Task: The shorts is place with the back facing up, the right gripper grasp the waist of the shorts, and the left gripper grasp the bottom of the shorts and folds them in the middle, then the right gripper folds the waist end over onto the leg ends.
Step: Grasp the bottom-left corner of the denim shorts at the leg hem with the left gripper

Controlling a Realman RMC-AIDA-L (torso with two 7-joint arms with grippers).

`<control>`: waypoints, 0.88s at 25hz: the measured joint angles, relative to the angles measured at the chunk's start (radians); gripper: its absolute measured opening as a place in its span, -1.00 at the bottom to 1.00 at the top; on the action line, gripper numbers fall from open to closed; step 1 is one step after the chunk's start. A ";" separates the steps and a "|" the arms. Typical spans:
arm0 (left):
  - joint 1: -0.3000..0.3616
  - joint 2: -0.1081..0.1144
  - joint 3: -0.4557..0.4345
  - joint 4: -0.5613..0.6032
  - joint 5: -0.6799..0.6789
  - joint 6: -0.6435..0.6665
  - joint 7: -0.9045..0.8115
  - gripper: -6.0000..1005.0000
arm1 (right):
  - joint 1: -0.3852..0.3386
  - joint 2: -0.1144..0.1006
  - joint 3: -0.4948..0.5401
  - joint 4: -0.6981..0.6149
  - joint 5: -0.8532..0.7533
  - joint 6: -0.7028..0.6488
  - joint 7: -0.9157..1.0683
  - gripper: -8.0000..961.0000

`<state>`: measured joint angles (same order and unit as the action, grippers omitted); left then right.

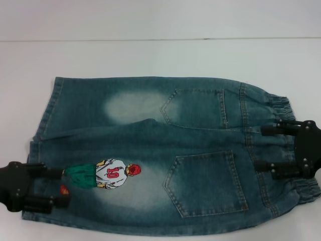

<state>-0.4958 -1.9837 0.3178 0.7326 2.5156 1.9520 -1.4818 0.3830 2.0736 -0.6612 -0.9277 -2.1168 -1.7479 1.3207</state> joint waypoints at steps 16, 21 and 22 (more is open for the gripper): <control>0.004 -0.042 0.181 0.379 -0.021 0.086 -0.559 0.87 | 0.003 -0.014 0.007 -0.008 0.000 0.034 -0.003 0.94; -0.010 -0.026 0.265 0.420 0.036 0.084 -0.681 0.87 | 0.007 -0.016 0.005 -0.021 -0.003 0.041 -0.011 0.94; -0.019 -0.026 0.274 0.422 0.067 0.077 -0.693 0.87 | 0.007 -0.016 0.005 -0.024 -0.005 0.041 -0.011 0.94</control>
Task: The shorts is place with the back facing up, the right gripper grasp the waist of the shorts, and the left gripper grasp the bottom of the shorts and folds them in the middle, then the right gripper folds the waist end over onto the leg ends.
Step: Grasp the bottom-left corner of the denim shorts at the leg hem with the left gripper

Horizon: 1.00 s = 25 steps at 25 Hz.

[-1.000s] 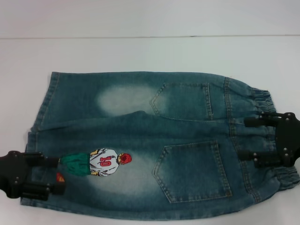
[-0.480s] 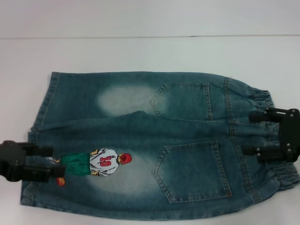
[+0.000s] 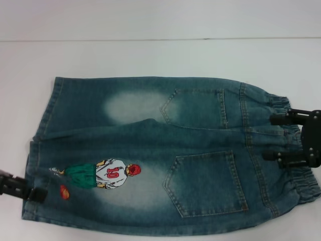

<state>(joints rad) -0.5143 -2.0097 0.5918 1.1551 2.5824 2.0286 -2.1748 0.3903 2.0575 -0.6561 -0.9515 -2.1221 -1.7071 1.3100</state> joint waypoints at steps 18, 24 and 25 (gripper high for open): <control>-0.039 -0.070 0.104 -0.052 0.272 -0.185 -0.034 0.86 | 0.013 0.002 -0.001 -0.013 -0.018 0.005 -0.010 0.93; -0.047 -0.083 0.128 -0.058 0.273 -0.187 -0.032 0.85 | 0.013 0.001 0.003 -0.013 -0.019 0.006 -0.009 0.93; -0.048 -0.083 0.131 -0.060 0.273 -0.187 -0.033 0.85 | 0.013 0.001 0.003 -0.013 -0.019 0.006 -0.010 0.93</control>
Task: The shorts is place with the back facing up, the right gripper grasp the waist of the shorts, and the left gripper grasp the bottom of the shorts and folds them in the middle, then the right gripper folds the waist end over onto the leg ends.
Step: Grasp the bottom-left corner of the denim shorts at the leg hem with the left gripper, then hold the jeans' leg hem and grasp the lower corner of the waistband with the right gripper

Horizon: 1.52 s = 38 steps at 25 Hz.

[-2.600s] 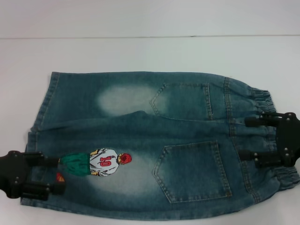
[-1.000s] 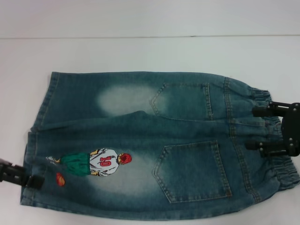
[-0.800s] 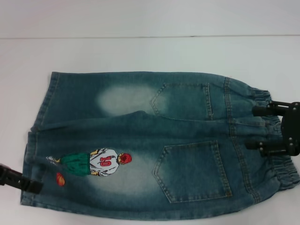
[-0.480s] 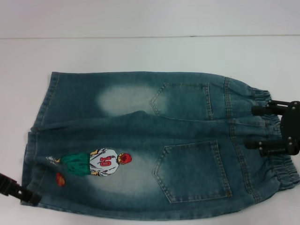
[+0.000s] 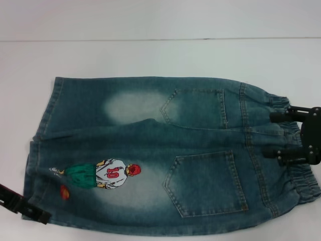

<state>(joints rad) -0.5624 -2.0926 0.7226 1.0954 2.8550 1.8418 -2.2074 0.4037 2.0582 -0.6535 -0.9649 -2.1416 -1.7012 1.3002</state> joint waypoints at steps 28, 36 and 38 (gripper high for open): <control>-0.024 -0.023 0.165 -0.016 0.001 -0.044 -0.117 0.42 | -0.008 0.006 0.005 0.000 0.000 0.029 -0.004 0.93; -0.010 -0.019 0.153 0.041 0.001 -0.024 -0.123 -0.31 | -0.011 0.009 0.005 0.000 0.000 0.029 -0.004 0.93; -0.014 -0.019 0.150 0.042 0.001 -0.021 -0.123 -0.54 | -0.011 0.010 0.005 0.000 0.000 0.029 -0.004 0.93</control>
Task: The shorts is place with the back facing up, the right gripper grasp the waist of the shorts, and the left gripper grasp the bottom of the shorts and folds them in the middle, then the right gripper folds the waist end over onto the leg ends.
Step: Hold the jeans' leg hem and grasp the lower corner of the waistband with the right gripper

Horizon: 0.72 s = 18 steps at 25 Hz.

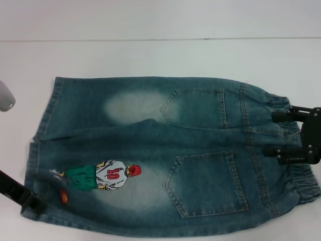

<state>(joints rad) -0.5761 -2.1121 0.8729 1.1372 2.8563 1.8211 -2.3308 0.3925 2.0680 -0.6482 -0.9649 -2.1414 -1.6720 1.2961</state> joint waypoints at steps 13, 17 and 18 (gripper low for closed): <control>-0.022 -0.006 -0.015 0.000 -0.028 0.027 -0.021 -0.93 | 0.000 0.002 0.024 -0.032 -0.014 0.005 0.090 0.94; -0.030 -0.006 -0.020 0.000 -0.028 0.031 -0.024 -0.94 | 0.008 -0.003 0.021 -0.158 -0.149 0.001 0.296 0.93; -0.032 -0.005 -0.020 -0.001 -0.029 0.031 -0.024 -0.94 | 0.016 -0.005 0.018 -0.196 -0.209 -0.017 0.347 0.93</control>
<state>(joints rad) -0.6083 -2.1173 0.8528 1.1362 2.8275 1.8517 -2.3546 0.4088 2.0633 -0.6298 -1.1612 -2.3504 -1.6890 1.6428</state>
